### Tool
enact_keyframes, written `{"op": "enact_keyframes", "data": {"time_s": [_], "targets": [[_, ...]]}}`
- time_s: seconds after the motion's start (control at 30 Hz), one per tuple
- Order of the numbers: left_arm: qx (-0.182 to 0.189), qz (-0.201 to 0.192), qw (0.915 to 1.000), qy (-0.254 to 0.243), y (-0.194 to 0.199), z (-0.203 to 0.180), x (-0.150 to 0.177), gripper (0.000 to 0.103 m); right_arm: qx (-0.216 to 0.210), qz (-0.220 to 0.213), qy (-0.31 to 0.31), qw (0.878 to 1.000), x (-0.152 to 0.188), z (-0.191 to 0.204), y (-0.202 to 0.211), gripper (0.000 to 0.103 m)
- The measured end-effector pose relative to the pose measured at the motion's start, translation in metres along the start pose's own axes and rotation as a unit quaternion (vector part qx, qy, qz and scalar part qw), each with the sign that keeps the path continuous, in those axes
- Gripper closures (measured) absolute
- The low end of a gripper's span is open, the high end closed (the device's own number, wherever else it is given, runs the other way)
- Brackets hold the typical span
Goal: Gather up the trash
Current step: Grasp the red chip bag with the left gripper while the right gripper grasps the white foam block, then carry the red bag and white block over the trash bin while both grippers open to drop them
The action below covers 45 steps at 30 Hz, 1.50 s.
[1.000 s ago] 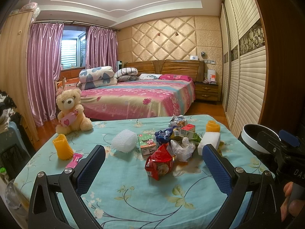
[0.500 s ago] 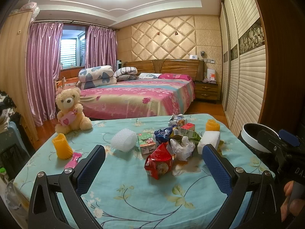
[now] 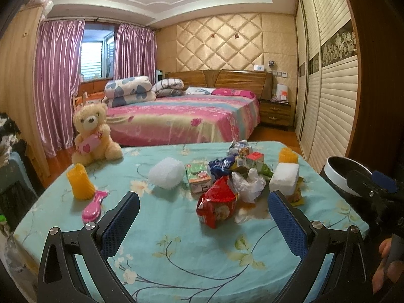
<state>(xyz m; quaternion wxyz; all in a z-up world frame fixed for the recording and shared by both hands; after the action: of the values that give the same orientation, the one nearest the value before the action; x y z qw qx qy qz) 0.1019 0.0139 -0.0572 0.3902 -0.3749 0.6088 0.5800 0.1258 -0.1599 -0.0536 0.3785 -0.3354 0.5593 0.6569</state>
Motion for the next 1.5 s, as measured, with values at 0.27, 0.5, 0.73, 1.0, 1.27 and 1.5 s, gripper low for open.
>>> {"op": "enact_keyframes", "data": {"time_s": [0.27, 0.5, 0.73, 1.0, 1.27, 1.5], "targets": [[-0.002, 0.032, 0.9994, 0.009, -0.021, 0.007, 0.009, 0.002, -0.008, 0.037, -0.013, 0.999, 0.014, -0.007, -0.017, 0.0], [-0.004, 0.054, 0.9985, -0.003, -0.042, 0.006, 0.015, 0.007, -0.017, 0.066, -0.028, 0.997, 0.021, -0.015, -0.035, 0.0], [0.002, 0.074, 0.9972, -0.011, -0.072, 0.006, 0.014, 0.013, -0.022, 0.094, -0.039, 0.995, 0.024, -0.019, -0.065, 0.0], [0.009, 0.106, 0.9942, -0.014, -0.109, 0.005, 0.016, 0.028, -0.031, 0.129, -0.055, 0.99, 0.029, -0.019, -0.104, 0.025], [0.02, 0.137, 0.9903, -0.012, -0.131, -0.003, 0.02, 0.059, -0.056, 0.16, -0.071, 0.983, 0.033, -0.015, -0.132, 0.05], [0.029, 0.138, 0.9899, -0.015, -0.12, -0.007, 0.018, 0.073, -0.084, 0.167, -0.074, 0.98, 0.039, -0.011, -0.128, 0.073]]}}
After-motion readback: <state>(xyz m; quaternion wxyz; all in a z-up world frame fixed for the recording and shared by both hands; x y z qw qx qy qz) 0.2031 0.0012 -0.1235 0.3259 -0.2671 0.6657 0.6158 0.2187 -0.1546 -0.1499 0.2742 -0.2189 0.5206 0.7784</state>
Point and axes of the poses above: each gripper's, at about its wrist camera, not at the fingertips, and y roughly against the way its jaws point, z to its left, x to its underside, the point moved 9 cm from there along -y, roughly the way its jaws point, and after that the axes turned 2 degrees about x, right-handed, at the moved point
